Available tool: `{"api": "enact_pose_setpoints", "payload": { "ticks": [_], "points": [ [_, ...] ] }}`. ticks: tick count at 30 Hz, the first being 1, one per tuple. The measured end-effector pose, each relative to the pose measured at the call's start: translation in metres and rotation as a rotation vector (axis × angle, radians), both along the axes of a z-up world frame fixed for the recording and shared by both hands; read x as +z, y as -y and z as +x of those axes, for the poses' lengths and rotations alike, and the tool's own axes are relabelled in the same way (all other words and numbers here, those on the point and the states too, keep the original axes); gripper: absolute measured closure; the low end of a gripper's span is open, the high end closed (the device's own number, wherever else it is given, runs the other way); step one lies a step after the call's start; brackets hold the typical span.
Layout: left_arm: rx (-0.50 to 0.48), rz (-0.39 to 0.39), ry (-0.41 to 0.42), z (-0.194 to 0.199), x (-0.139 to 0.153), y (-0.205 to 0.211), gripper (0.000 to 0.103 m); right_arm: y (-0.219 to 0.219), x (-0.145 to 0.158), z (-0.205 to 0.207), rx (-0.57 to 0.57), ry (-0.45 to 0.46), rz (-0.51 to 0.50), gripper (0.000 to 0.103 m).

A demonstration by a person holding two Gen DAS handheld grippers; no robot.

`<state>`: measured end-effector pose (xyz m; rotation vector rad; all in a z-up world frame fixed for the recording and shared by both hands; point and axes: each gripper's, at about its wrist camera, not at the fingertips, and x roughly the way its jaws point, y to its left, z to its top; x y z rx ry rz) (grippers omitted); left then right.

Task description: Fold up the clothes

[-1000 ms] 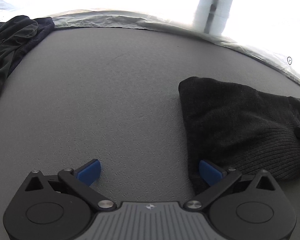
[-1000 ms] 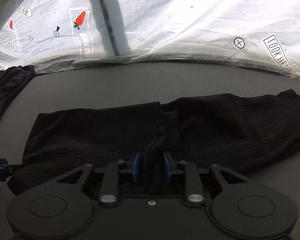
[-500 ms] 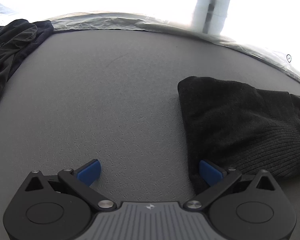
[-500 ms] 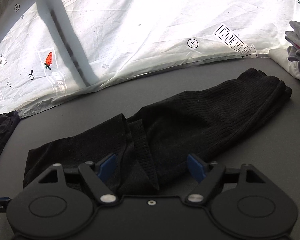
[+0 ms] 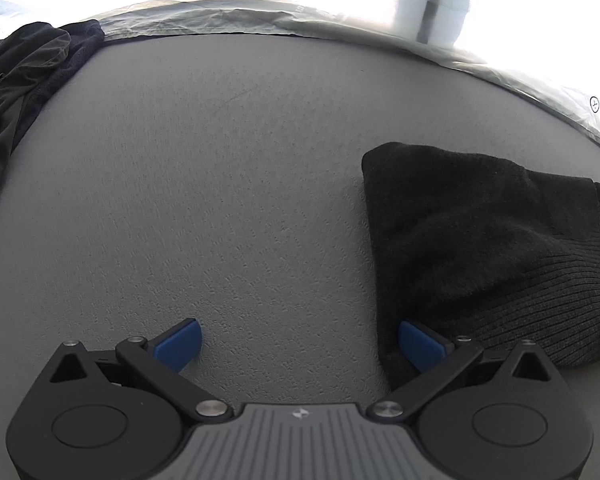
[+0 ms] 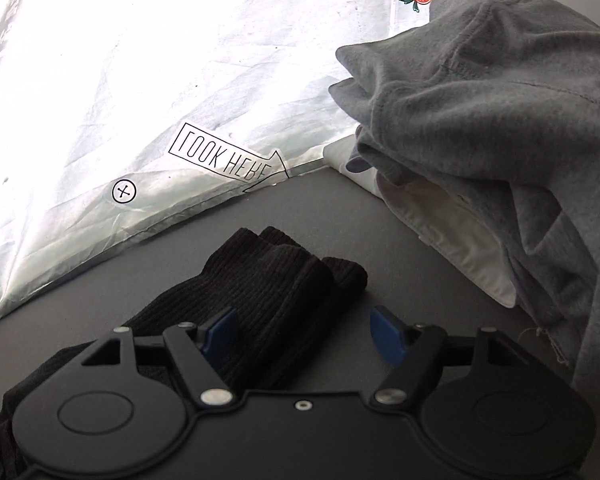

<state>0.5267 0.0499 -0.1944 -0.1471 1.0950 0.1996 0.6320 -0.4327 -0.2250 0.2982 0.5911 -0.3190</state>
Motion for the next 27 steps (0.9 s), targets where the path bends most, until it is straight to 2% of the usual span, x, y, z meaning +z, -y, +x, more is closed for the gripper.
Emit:
{"api": "enact_pose_setpoints", "payload": {
  "ticks": [4,5,7,8,10,15,18,25,27],
  "points": [
    [0.012,0.004,0.011,-0.002,-0.001,0.001,0.000,0.002,-0.002,0.004,-0.008,0.026,0.007,0.032],
    [0.016,0.007,0.018,-0.003,-0.001,0.002,0.000,0.004,-0.002,0.004,-0.020,0.038,0.028,0.040],
    [0.023,0.012,0.035,-0.006,-0.002,0.003,0.000,0.019,-0.002,-0.003,-0.067,0.083,0.148,0.054],
    [0.024,0.013,0.040,-0.007,-0.002,0.004,0.000,0.026,-0.003,-0.006,-0.090,0.105,0.210,0.069],
    [0.025,0.014,0.046,-0.008,-0.002,0.004,0.000,0.046,-0.010,-0.009,-0.102,0.121,0.408,0.089],
    [0.024,0.014,0.051,-0.009,-0.001,0.003,0.000,0.067,-0.028,-0.034,-0.217,0.282,0.827,0.091],
    [0.023,0.017,0.064,-0.010,-0.002,0.003,0.000,0.060,-0.043,-0.056,-0.312,0.433,1.145,0.091],
    [0.027,0.027,0.109,-0.015,-0.004,0.005,0.000,0.011,-0.028,-0.086,-0.277,0.560,1.397,0.091],
    [0.026,0.028,0.116,-0.017,-0.004,0.005,0.000,-0.007,-0.017,-0.090,-0.229,0.554,1.408,0.091]
  ]
}}
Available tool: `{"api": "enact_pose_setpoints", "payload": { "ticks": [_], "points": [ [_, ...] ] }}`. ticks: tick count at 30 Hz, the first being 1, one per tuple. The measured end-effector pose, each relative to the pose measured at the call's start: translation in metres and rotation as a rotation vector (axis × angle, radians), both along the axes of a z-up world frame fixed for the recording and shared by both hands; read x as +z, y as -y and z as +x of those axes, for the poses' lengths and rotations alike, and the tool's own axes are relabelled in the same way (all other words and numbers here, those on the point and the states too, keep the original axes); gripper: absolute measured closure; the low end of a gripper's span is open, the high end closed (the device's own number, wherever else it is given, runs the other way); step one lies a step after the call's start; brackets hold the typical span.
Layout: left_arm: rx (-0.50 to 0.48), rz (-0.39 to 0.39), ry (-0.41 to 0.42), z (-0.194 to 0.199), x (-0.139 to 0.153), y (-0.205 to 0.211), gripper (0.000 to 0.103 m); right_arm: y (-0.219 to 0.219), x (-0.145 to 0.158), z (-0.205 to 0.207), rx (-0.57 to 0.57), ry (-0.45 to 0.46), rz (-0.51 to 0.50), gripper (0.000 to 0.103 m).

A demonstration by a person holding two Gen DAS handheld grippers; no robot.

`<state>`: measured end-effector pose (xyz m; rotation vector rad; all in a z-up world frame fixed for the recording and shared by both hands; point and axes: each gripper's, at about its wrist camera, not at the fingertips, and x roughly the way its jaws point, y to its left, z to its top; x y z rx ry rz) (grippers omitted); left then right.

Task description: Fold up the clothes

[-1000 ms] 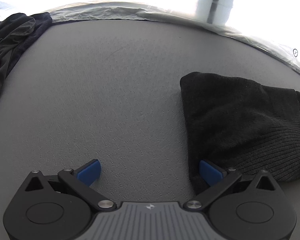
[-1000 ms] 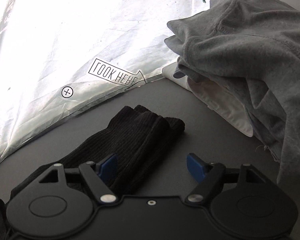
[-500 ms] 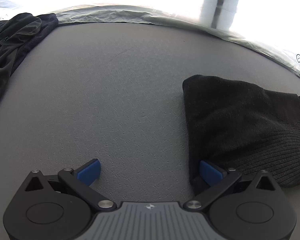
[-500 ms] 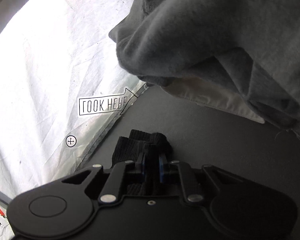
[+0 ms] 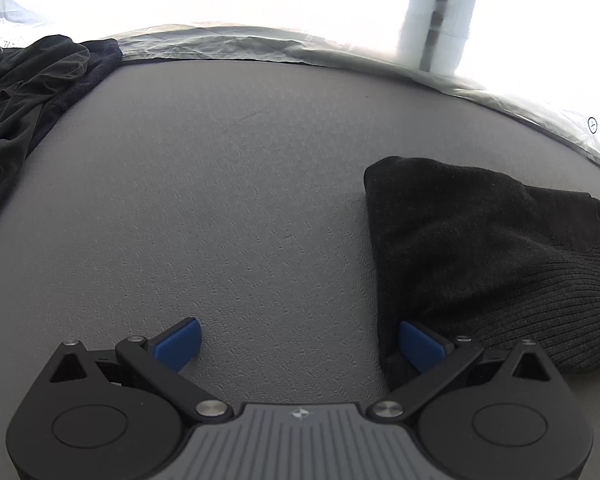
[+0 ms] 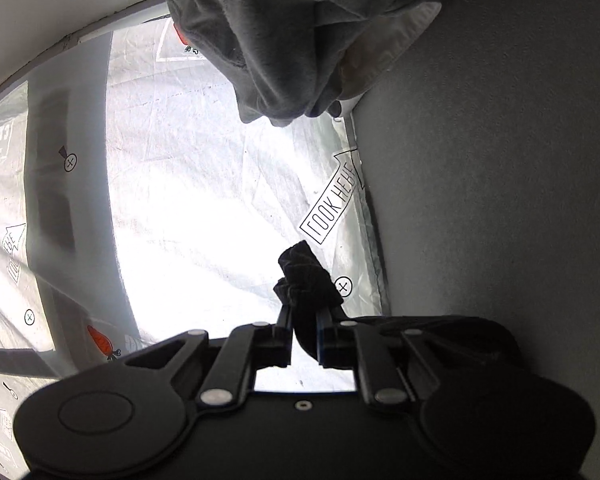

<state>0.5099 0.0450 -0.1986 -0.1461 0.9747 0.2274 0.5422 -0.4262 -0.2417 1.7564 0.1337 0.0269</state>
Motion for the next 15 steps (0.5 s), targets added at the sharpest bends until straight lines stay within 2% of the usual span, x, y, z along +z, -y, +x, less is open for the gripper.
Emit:
{"api": "enact_pose_setpoints", "payload": {
  "ticks": [4,9,15],
  "points": [
    [-0.005,0.000,0.005,0.000,0.000,0.000,0.000,-0.034,0.025,0.001,0.135,0.020,-0.080,0.091],
    [-0.005,-0.002,-0.003,0.002,0.001,0.000,0.000,-0.070,0.044,-0.005,0.270,0.055,-0.091,0.091],
    [-0.005,-0.003,-0.005,0.002,0.002,0.000,0.000,-0.114,0.042,-0.016,0.410,0.038,-0.076,0.091]
  ]
}}
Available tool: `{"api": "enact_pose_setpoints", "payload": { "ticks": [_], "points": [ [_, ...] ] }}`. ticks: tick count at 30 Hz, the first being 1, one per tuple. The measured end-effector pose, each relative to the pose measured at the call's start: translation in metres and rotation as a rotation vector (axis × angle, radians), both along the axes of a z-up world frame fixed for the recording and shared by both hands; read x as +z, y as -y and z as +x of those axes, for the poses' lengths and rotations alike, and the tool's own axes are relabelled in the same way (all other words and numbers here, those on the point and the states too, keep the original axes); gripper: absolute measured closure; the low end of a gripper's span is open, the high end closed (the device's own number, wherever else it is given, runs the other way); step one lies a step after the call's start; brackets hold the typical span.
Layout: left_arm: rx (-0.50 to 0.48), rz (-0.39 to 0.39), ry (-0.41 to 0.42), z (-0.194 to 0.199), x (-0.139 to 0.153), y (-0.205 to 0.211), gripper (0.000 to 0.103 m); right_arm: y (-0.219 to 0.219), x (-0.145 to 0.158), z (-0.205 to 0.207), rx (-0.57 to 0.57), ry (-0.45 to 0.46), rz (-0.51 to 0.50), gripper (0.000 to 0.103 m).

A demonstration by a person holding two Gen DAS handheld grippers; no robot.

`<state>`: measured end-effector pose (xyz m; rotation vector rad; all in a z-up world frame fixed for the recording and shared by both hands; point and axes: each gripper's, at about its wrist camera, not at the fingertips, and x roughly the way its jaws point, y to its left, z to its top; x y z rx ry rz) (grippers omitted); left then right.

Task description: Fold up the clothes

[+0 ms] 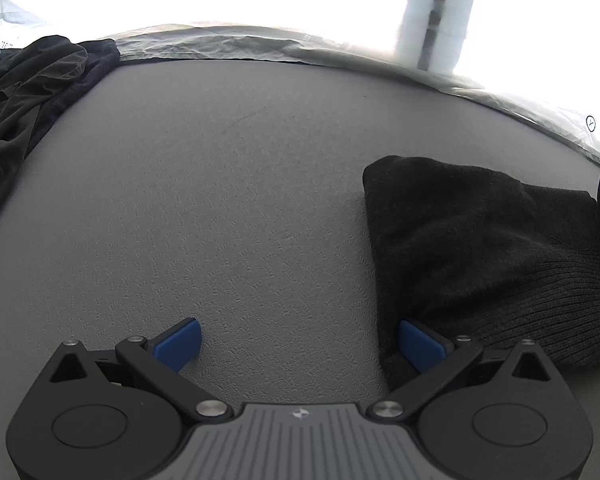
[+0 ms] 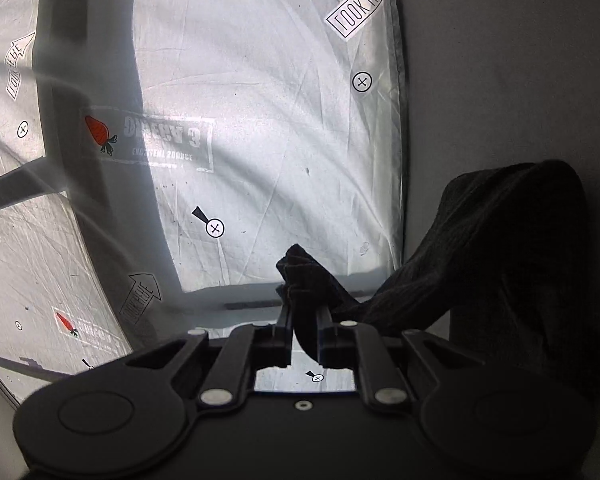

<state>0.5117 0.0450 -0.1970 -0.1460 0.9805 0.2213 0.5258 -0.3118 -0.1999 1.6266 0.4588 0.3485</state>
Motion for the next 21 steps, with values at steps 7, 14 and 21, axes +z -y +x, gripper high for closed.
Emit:
{"api": "enact_pose_setpoints", "payload": {
  "ticks": [7,14,21],
  "points": [
    [0.002,0.002,0.008,-0.001,0.000,0.001,0.000,-0.046,-0.017,-0.002,0.142,-0.075,-0.005,0.091],
    [0.003,0.002,0.012,-0.003,0.000,0.002,0.000,-0.077,-0.032,-0.007,0.249,-0.149,-0.058,0.090],
    [0.003,0.002,0.014,-0.003,0.000,0.002,0.000,-0.093,-0.060,-0.016,0.302,-0.278,-0.065,0.083]
  ]
}}
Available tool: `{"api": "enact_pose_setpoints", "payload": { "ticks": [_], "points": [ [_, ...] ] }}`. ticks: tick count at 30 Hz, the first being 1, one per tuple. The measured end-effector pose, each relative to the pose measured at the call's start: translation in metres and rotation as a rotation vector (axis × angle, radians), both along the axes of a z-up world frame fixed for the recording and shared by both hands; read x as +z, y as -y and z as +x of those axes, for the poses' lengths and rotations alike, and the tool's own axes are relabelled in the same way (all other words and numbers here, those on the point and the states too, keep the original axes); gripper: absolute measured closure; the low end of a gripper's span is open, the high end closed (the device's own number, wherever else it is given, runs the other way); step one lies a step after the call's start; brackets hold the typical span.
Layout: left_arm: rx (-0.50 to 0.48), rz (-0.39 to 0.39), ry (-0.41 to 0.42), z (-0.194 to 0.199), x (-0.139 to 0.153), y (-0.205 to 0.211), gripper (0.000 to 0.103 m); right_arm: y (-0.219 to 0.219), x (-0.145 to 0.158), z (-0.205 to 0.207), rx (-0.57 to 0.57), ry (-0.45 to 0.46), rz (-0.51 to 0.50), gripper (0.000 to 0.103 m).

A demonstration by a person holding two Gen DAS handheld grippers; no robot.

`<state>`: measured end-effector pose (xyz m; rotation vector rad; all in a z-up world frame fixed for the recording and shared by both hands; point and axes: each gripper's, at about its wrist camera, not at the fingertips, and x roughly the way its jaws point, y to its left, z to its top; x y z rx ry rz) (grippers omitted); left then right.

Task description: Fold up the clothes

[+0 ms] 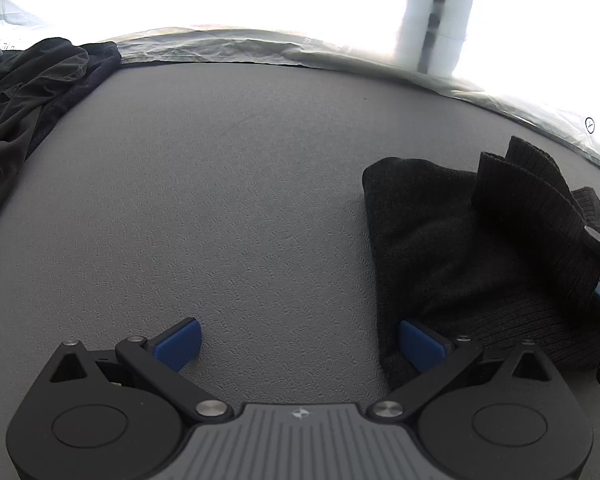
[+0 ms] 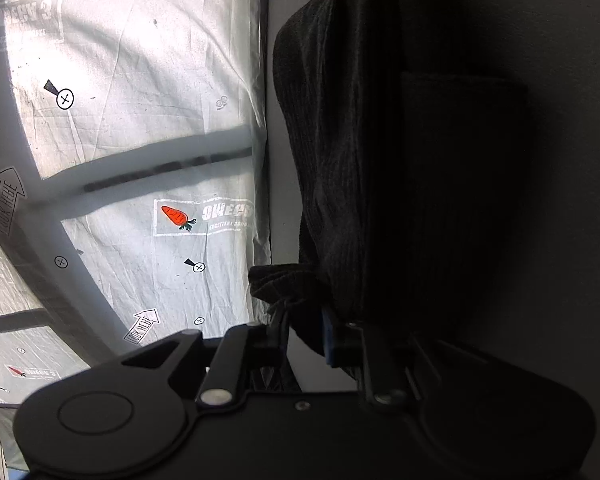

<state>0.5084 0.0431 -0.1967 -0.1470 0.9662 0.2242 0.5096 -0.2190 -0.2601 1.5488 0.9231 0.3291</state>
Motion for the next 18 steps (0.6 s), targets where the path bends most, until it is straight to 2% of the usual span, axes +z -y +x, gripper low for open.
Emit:
{"api": "enact_pose_setpoints", "payload": {
  "ticks": [1,3,4,5,7,11,12,13,14,15,16,18],
  "points": [
    [0.000,0.000,0.000,0.000,0.000,0.000,0.000,-0.001,0.001,0.001,0.008,0.001,-0.001,0.081],
    [-0.001,0.000,0.001,0.000,0.000,0.000,0.000,-0.005,0.002,0.004,0.035,0.002,0.024,0.068],
    [-0.001,0.001,0.001,0.000,0.000,0.000,0.000,-0.008,0.001,0.005,0.054,0.000,0.049,0.057],
    [-0.002,0.000,0.001,0.000,0.000,0.000,0.000,-0.012,0.001,0.007,0.083,-0.001,0.075,0.055],
    [-0.003,-0.001,0.004,-0.001,0.000,-0.001,0.000,-0.016,0.007,0.012,0.141,0.032,0.053,0.055],
    [-0.005,-0.028,-0.008,-0.001,0.003,-0.006,0.000,-0.004,0.026,0.018,0.168,0.112,-0.053,0.054],
    [0.003,-0.049,-0.016,-0.001,0.005,-0.009,0.000,0.002,0.034,0.019,0.169,0.135,-0.098,0.052],
    [0.047,-0.086,-0.011,-0.004,0.008,-0.015,0.000,0.008,0.045,0.021,0.183,0.169,-0.184,0.047],
    [0.105,-0.147,0.015,-0.009,0.013,-0.024,0.000,0.014,0.056,0.023,0.196,0.203,-0.271,0.040],
    [0.136,-0.221,0.052,-0.015,0.019,-0.031,0.000,0.019,0.067,0.024,0.209,0.237,-0.359,0.038],
    [0.158,-0.297,0.091,-0.021,0.024,-0.038,0.000,0.024,0.081,0.025,0.230,0.285,-0.486,0.035],
    [0.165,-0.395,0.151,-0.026,0.035,-0.045,0.000,0.028,0.102,0.024,0.261,0.359,-0.765,0.032]
  ]
}}
